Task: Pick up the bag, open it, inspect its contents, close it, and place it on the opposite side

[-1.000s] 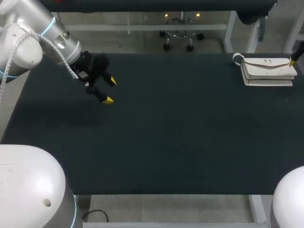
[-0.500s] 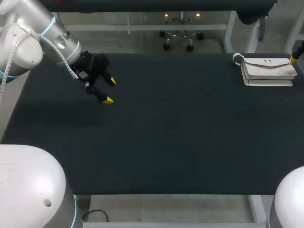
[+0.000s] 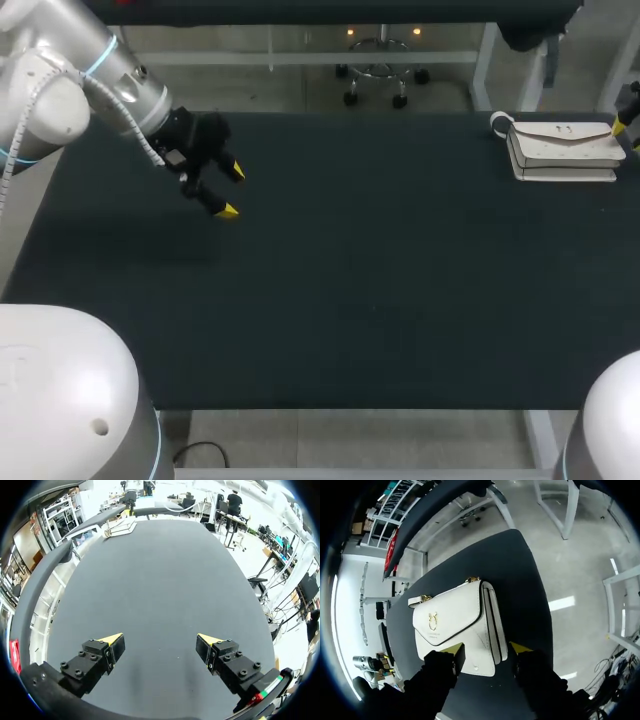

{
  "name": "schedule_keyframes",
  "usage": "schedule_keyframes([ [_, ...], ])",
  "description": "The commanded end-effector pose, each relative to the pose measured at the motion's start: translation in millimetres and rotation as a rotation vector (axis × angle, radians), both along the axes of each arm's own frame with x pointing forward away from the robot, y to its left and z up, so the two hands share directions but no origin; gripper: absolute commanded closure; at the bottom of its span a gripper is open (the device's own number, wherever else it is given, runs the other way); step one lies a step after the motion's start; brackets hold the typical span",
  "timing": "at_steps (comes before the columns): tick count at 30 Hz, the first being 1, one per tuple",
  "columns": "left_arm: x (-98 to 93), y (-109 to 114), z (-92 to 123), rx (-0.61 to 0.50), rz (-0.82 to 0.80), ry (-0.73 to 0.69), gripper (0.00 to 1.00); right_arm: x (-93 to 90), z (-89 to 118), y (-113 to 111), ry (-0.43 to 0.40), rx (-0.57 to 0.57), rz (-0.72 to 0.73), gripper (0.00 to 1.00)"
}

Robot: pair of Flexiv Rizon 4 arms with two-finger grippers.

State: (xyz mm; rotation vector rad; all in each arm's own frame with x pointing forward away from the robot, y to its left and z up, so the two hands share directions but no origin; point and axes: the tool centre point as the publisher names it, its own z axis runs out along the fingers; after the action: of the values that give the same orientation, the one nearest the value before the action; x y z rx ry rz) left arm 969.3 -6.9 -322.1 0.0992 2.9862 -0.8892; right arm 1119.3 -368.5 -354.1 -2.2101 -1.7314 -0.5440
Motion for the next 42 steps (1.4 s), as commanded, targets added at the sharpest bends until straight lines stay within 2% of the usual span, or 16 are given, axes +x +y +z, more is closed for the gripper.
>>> schedule_keyframes([
  [1,-0.2,0,-1,-0.003,0.001,-0.002,0.0,8.2,-10,-8,0.239,0.089,0.134,0.47],
  [3,-0.2,0,-1,-0.003,0.001,-0.002,0.0,8.8,-11,-8,0.246,0.098,0.142,0.5],
  [22,-0.2,0,-1,-0.003,0.001,-0.002,0.0,12.5,-18,6,0.272,0.141,0.191,0.54],
  [25,-0.2,0,-1,-0.003,0.001,-0.002,0.0,13.1,-18,9,0.275,0.146,0.2,0.6],
  [26,-0.2,0,-1,-0.003,0.001,-0.002,0.0,13.2,-19,10,0.276,0.148,0.202,0.66],
  [27,-0.2,0,-1,-0.003,0.001,-0.002,0.0,13.2,-19,11,0.276,0.153,0.206,0.76],
  [28,-0.2,0,-1,-0.003,0.001,-0.002,0.0,13.1,-18,12,0.277,0.154,0.207,0.95],
  [29,-0.2,0,-1,-0.003,0.001,-0.002,0.0,12.9,-18,13,0.277,0.156,0.209,1.0],
  [42,-0.2,0,-1,-0.003,0.001,-0.002,0.0,4.4,-17,23,0.277,0.201,0.247,1.0],
])
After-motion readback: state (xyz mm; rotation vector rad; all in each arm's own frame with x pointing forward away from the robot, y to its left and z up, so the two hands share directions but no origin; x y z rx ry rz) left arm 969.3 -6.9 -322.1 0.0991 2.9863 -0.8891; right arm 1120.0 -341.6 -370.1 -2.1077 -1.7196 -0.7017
